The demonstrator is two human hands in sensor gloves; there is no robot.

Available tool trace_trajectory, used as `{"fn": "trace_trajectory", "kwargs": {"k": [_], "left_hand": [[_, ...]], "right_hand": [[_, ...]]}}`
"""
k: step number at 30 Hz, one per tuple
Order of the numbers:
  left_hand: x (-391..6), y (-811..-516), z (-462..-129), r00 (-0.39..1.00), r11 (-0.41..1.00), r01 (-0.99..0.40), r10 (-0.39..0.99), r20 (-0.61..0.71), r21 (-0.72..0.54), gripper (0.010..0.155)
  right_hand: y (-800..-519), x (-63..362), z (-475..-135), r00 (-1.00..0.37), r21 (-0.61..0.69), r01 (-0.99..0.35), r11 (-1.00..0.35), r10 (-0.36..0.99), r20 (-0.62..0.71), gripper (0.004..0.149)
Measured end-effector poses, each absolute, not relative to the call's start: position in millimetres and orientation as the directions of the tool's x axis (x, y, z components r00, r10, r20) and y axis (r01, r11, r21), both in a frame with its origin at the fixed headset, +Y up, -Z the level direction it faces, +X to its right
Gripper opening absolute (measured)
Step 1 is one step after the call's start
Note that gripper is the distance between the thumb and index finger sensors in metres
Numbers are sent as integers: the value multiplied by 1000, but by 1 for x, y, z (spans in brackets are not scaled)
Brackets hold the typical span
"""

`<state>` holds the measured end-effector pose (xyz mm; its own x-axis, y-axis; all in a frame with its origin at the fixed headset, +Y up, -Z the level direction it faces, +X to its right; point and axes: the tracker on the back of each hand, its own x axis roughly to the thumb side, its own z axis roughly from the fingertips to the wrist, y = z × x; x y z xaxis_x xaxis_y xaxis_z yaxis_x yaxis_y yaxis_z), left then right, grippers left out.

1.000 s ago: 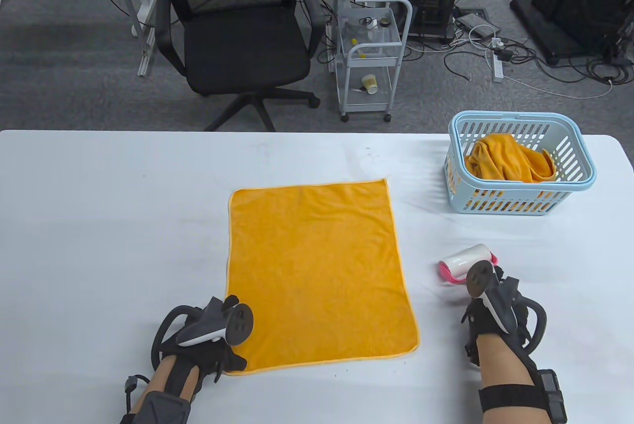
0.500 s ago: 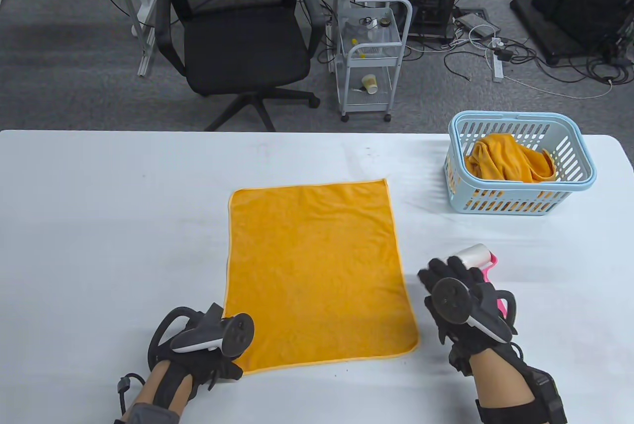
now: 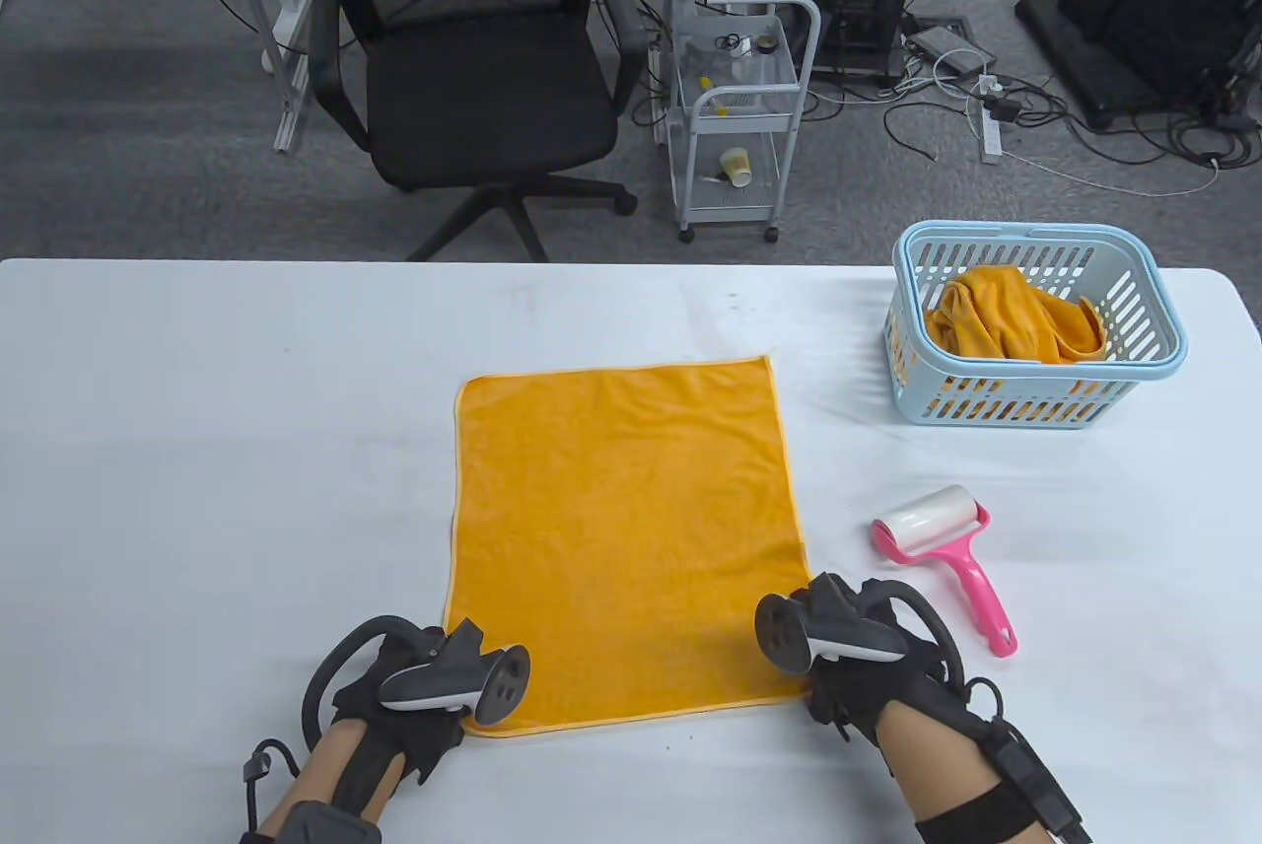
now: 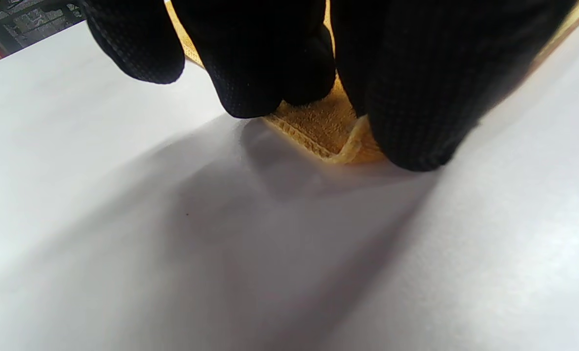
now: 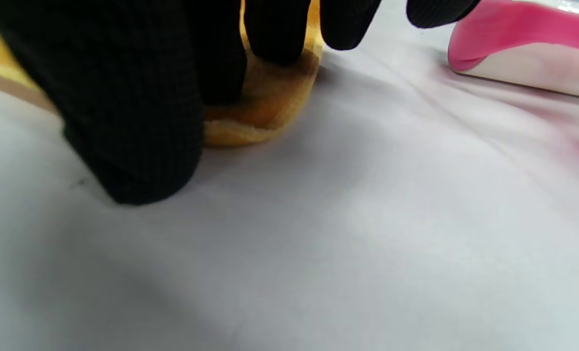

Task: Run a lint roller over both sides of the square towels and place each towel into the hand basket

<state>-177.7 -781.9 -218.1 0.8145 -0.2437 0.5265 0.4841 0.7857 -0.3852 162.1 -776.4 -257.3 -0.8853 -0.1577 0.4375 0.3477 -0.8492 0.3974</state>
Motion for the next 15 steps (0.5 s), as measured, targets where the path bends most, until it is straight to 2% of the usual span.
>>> {"fn": "trace_trajectory", "kwargs": {"k": [3,10,14,15], "left_hand": [[-180,-782,-219,824,793,465,-225,520,-394,38],[-190,-774,-223,871,842,338,-109,479,-422,35],[-204,-753,-226,905,913,218,-56,422,-346,35],[-207,-748,-226,911,928,183,-37,410,-324,36]], "right_hand": [[-777,164,-260,-901,372,297,-879,-128,415,42],[-776,176,-266,-929,441,153,-884,23,369,38],[-768,197,-275,-925,475,-92,-875,251,284,36],[-767,201,-276,-923,475,-120,-872,274,270,36]]}}
